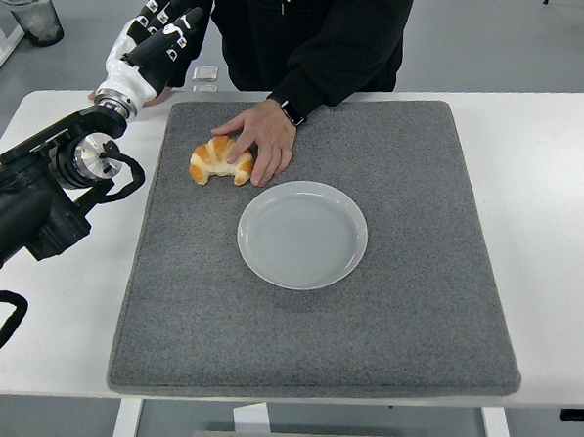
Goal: Place the bread on the plate
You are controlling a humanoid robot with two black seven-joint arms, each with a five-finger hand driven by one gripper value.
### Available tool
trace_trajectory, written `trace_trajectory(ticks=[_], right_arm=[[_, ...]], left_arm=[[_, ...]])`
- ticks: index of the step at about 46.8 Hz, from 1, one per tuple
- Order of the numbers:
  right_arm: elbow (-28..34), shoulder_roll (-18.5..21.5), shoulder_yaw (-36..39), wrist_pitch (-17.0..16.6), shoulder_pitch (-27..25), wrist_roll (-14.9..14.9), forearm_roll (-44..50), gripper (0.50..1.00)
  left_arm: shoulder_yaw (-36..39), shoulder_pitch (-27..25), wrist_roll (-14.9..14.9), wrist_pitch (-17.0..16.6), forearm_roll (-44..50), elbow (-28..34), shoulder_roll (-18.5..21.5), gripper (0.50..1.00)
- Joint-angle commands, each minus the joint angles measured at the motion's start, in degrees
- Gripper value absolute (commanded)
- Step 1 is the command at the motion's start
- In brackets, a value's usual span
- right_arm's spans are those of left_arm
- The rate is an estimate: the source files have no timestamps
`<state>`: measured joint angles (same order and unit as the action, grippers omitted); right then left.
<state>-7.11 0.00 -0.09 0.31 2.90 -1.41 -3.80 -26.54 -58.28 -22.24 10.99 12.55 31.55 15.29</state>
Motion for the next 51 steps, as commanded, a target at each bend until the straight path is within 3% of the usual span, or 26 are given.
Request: trace_trajectory(ticks=[1, 51], right_arm=[[-0.01, 0.0, 0.0, -0.04, 0.0, 0.0, -0.06, 0.954], [-0.01, 0.0, 0.0, -0.04, 0.0, 0.0, 0.02, 0.952]], left_arm=[[0.0, 0.0, 0.0, 0.0, 0.02, 0.0, 0.0, 0.992], [0.09, -0.08, 0.0, 0.18, -0.07, -0.09, 0.09, 0.992]])
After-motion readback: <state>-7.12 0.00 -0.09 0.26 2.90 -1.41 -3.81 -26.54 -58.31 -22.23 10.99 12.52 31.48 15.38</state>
